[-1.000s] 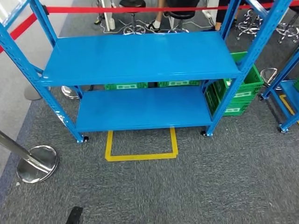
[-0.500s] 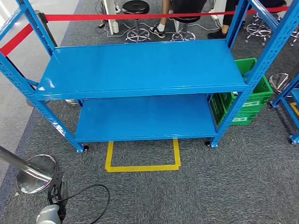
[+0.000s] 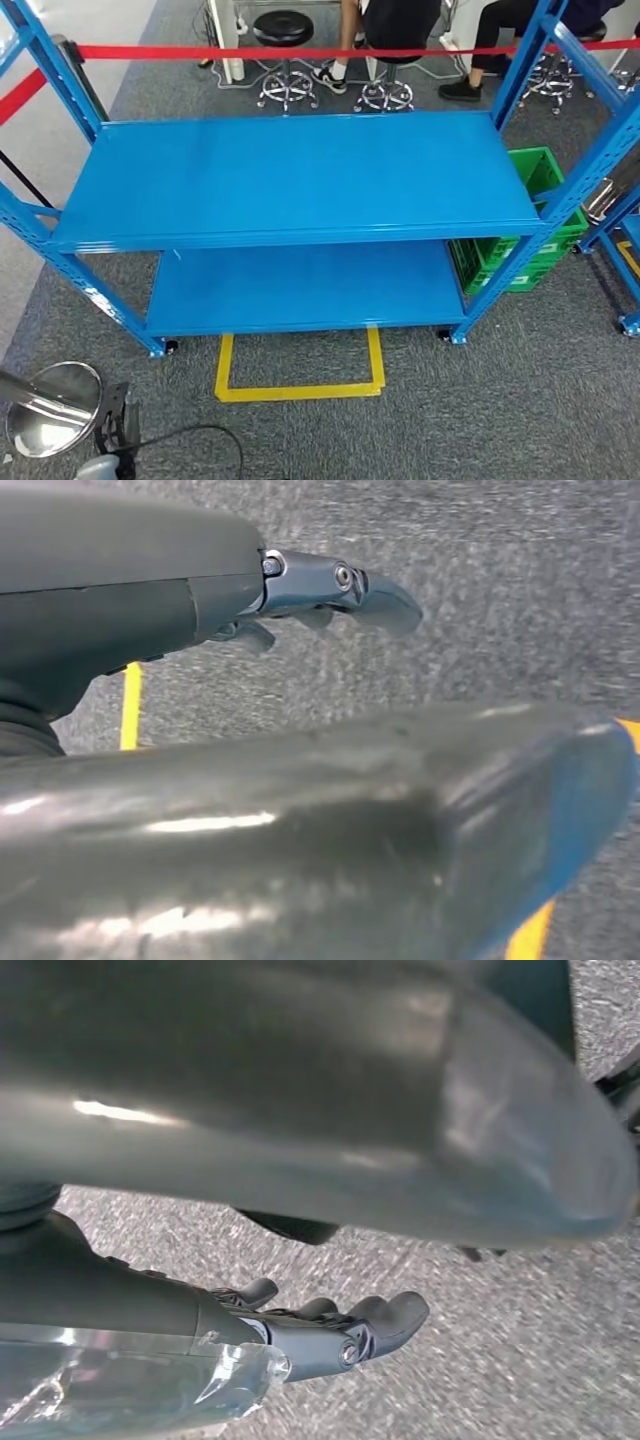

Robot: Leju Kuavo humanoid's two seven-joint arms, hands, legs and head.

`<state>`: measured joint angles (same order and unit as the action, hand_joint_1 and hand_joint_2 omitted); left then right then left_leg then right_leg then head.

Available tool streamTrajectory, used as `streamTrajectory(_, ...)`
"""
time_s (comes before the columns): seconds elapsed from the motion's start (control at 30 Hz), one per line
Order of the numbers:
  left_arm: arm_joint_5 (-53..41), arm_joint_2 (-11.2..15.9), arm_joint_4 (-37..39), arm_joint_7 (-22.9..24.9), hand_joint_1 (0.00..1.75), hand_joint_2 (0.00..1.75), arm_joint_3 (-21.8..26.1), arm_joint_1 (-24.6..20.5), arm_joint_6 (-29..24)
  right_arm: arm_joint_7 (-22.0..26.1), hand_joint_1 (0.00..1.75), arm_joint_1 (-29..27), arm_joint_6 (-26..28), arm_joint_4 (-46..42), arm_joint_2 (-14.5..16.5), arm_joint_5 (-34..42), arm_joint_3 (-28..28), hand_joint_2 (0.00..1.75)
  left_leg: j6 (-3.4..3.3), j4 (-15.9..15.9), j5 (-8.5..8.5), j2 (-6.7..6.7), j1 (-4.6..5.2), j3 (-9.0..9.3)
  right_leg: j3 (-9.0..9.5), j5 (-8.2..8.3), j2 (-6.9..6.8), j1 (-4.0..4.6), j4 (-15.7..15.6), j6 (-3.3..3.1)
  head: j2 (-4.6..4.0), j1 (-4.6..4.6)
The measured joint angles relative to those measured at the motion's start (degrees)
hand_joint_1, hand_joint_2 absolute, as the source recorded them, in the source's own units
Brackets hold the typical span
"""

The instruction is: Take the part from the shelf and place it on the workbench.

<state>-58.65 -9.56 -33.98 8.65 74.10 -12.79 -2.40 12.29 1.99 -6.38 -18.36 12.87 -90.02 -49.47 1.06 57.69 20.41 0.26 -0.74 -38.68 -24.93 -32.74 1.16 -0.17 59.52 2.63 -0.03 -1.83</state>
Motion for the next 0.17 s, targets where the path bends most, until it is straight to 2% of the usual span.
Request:
streamTrajectory(0.07, -0.2, 0.5, 0.7, 1.0, 0.00, 0.00, 0.0, -0.3, 0.2, -0.5, 0.00, 0.2, 0.0, 0.0, 0.0, 0.0, 0.3, 0.00, -0.75, 0.0, 0.78, -0.05, 0.03, 0.73, -3.59, -1.11, -0.44, -0.01, 6.1, 0.34, 0.01, 0.19)
streamTrajectory(0.13, -0.8, 1.3, 1.8, 2.6, 0.00, 0.00, -0.2, -0.3, 0.7, -0.9, 0.00, 0.2, -0.1, 0.0, 0.0, 0.1, 0.8, 0.00, -1.13, 0.0, 1.74, -0.14, 0.20, 1.58, -8.37, -4.71, -0.68, 0.01, 12.6, 0.48, 0.01, 0.28)
streamTrajectory(0.17, -1.0, 1.6, 2.1, 2.9, 0.00, 0.00, -0.2, -0.3, 0.8, -1.0, 0.00, 0.1, -0.1, 0.0, 0.0, 0.2, 0.9, 0.00, -1.19, 0.0, 1.98, -0.17, 0.25, 1.81, -9.52, -5.87, -0.69, 0.02, 14.0, 0.50, 0.01, 0.29)
